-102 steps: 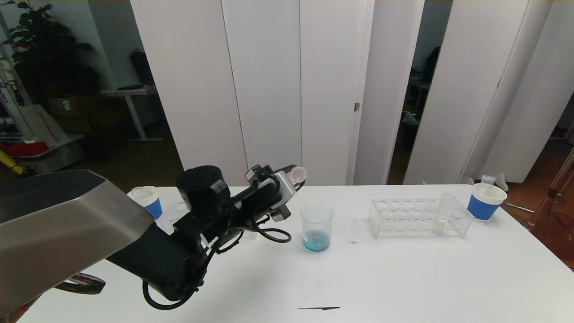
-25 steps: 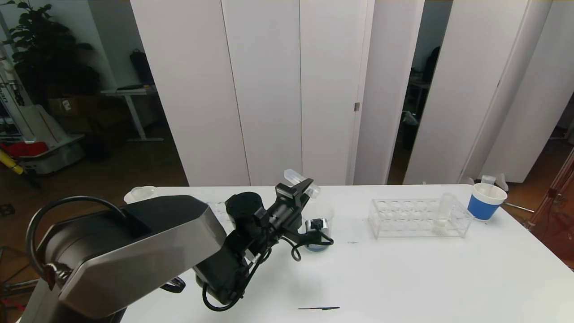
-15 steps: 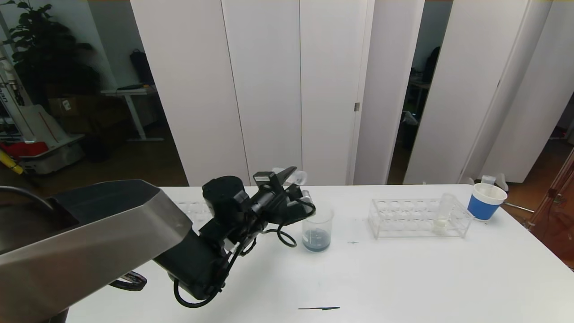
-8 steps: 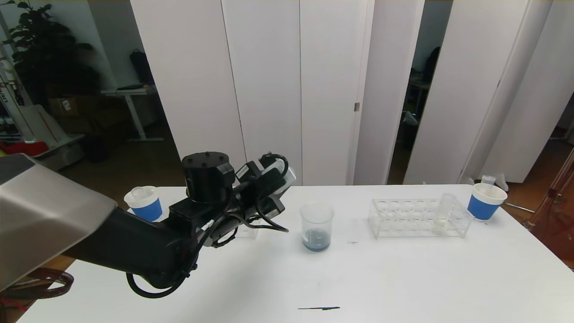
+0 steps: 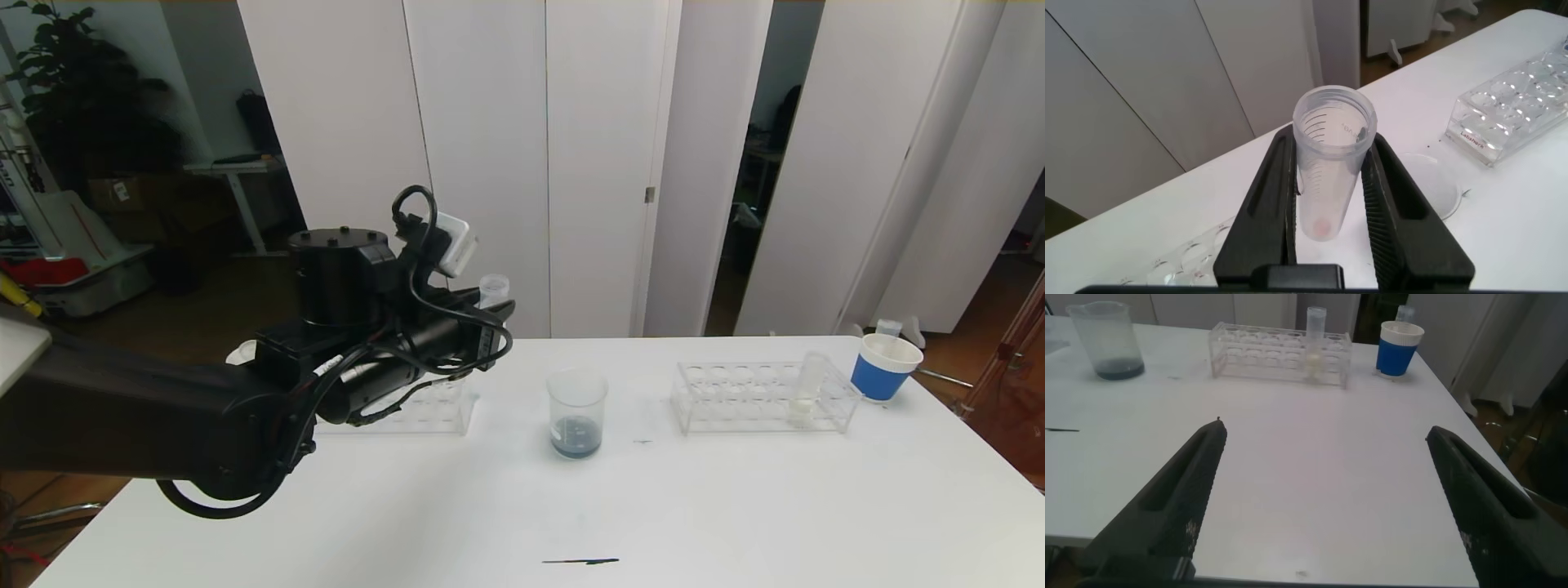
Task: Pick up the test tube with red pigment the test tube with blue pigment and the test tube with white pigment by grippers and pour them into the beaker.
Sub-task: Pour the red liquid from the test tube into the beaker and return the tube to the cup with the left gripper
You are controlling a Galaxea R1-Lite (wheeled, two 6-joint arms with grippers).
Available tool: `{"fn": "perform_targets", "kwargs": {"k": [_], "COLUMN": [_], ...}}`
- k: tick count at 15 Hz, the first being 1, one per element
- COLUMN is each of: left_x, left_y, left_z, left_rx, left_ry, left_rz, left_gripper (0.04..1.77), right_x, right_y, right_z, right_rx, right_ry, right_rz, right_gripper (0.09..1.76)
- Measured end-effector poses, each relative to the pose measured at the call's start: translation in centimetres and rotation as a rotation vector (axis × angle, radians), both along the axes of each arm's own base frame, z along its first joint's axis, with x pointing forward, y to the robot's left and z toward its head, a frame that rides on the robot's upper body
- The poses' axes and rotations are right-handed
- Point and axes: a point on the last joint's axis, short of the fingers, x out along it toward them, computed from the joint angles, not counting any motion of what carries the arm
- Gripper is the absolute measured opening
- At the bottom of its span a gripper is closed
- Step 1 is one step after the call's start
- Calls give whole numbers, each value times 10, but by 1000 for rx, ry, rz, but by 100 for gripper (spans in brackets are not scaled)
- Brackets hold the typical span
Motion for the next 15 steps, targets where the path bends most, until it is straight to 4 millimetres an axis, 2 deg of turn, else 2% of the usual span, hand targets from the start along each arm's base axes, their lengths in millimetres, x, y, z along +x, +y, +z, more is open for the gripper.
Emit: {"fn": "perform_targets", "kwargs": {"k": [3, 9, 12, 15], "left_x": [-1, 7, 16, 30], "left_y": [7, 22, 47, 86], "left_z": [-3, -12, -10, -8], "left_rx": [-135, -122, -140, -155], "left_ry": [79, 77, -10, -173], "left_rz": [75, 216, 301, 500], "left_gripper": [57, 57, 57, 57], "right_x": [0, 0, 0, 0], "right_y": [0, 0, 0, 0], "right_z": [0, 0, 0, 0], "right_rx": [0, 0, 0, 0], "right_ry": [0, 0, 0, 0], "right_rz": [0, 0, 0, 0], "right_gripper": [175, 175, 175, 175]}}
